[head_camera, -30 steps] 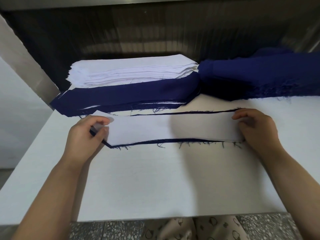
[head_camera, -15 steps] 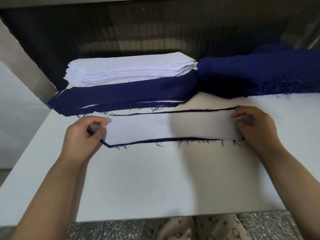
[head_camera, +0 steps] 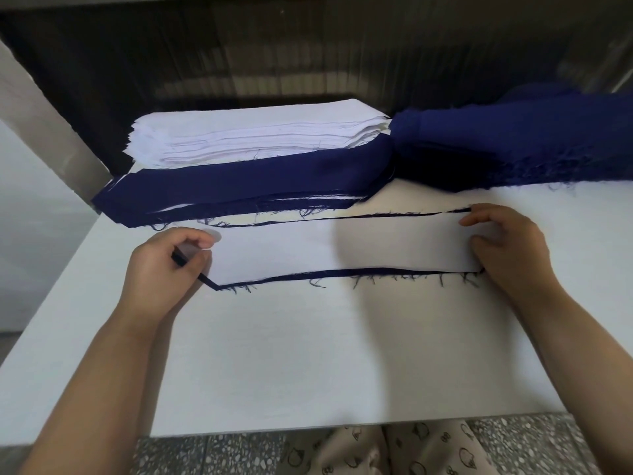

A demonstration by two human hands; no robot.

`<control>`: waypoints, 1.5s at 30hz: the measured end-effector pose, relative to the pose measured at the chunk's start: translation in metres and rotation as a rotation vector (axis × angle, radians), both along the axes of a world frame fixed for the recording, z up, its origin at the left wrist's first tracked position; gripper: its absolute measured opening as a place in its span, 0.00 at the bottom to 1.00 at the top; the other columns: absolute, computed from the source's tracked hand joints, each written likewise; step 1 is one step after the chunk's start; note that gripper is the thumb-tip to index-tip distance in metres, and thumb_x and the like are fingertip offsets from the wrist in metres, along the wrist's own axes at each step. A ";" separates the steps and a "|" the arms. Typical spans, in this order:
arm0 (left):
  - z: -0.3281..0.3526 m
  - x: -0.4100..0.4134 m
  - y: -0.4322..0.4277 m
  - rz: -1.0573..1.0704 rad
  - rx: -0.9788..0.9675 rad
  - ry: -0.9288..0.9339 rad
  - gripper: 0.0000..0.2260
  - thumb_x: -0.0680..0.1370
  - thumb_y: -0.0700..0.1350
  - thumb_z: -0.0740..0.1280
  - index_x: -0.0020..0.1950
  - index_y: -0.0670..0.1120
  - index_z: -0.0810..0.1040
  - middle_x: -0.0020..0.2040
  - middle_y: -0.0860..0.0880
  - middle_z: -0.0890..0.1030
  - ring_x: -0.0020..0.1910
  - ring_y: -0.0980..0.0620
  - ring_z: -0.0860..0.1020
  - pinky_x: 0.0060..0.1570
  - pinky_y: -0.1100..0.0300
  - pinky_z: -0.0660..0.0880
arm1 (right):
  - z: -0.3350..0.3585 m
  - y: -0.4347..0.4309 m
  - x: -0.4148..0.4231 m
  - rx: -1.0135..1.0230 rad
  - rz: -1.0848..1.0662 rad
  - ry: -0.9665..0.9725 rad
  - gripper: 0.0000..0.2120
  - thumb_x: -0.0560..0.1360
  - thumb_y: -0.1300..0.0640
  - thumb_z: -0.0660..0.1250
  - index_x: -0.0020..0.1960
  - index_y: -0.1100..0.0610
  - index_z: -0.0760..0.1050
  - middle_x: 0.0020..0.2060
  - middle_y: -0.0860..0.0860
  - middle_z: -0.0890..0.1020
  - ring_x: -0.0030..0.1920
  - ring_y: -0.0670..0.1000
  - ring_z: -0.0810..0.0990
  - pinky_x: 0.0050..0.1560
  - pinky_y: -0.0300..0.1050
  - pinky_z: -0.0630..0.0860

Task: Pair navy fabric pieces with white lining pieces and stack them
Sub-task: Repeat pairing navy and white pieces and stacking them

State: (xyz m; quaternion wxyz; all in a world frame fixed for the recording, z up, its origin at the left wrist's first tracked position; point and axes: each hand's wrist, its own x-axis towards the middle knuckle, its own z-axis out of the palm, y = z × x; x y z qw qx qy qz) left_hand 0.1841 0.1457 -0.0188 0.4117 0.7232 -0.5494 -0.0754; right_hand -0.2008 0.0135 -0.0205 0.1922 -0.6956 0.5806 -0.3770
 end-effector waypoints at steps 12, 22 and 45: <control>-0.001 0.001 0.001 -0.026 -0.003 0.035 0.21 0.74 0.33 0.68 0.42 0.63 0.78 0.52 0.60 0.82 0.49 0.55 0.79 0.54 0.57 0.76 | 0.003 0.002 0.001 0.000 -0.017 0.051 0.15 0.70 0.72 0.63 0.52 0.58 0.79 0.62 0.53 0.75 0.64 0.57 0.70 0.62 0.44 0.64; 0.000 0.003 -0.001 0.008 0.023 -0.109 0.14 0.73 0.32 0.70 0.46 0.53 0.78 0.48 0.59 0.81 0.58 0.46 0.75 0.59 0.66 0.68 | 0.002 0.002 0.002 0.039 -0.026 0.119 0.13 0.72 0.69 0.64 0.52 0.57 0.79 0.65 0.54 0.73 0.68 0.60 0.62 0.66 0.52 0.61; -0.002 0.003 -0.004 0.132 0.054 -0.110 0.10 0.76 0.43 0.71 0.53 0.55 0.77 0.44 0.61 0.78 0.48 0.58 0.61 0.62 0.55 0.63 | 0.002 0.003 0.003 0.055 0.033 0.215 0.09 0.73 0.64 0.66 0.49 0.53 0.78 0.59 0.50 0.77 0.62 0.57 0.70 0.55 0.43 0.55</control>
